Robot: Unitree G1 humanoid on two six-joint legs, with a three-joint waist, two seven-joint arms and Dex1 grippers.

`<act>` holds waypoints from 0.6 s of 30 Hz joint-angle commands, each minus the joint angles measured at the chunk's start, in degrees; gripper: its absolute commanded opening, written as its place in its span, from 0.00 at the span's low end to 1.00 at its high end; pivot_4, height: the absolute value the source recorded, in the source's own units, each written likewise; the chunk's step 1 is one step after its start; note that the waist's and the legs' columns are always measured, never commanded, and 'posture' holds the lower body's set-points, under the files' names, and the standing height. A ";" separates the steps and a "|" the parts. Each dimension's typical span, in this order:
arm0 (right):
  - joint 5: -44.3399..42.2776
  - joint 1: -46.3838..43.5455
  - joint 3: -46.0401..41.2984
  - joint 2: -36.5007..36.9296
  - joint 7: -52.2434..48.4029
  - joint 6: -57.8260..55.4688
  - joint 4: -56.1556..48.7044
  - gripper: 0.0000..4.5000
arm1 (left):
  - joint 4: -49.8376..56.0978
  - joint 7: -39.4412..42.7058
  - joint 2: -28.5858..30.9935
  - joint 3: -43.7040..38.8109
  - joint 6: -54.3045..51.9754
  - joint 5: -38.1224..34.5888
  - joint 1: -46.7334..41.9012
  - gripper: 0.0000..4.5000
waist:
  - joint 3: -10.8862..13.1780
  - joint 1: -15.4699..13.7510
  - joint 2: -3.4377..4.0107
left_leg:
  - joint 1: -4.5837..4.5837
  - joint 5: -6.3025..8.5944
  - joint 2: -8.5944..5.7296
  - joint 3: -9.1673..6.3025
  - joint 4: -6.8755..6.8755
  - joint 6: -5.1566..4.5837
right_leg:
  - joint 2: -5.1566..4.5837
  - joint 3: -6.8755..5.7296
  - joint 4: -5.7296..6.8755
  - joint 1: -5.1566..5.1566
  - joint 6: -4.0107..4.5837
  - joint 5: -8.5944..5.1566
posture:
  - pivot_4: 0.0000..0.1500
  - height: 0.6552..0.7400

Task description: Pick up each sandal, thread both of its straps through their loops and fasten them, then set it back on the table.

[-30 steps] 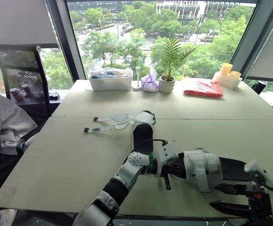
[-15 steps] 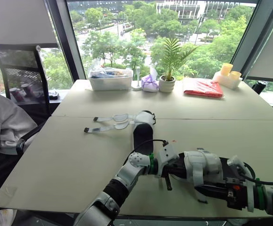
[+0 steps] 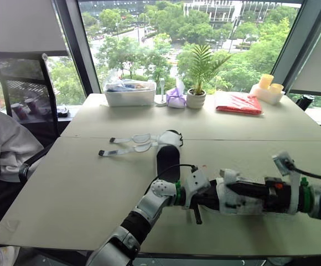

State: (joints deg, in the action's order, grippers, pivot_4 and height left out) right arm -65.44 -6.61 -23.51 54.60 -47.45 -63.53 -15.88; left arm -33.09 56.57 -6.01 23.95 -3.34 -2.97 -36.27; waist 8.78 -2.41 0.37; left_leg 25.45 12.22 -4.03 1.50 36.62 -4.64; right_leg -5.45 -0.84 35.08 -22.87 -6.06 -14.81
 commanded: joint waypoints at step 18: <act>18.32 -7.54 13.32 2.65 -6.74 5.39 16.26 0.01 | 3.24 -0.38 0.48 1.22 -2.13 1.04 2.21 0.00 | -0.20 0.19 0.32 | 0.02 0.06 -0.01 0.10 0.00 -0.06 | -0.06 0.01 0.04 -0.08 -0.01 0.02 | 1.00 0.99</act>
State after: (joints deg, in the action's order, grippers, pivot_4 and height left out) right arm -51.52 -13.65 -12.08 57.34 -55.29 -60.81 -0.75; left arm -30.24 56.13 -5.62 23.96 -4.97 -2.65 -34.48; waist 8.58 -2.22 0.69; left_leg 25.47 12.28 -4.04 1.60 36.62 -4.70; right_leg -5.51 -0.84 35.11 -22.95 -6.07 -14.79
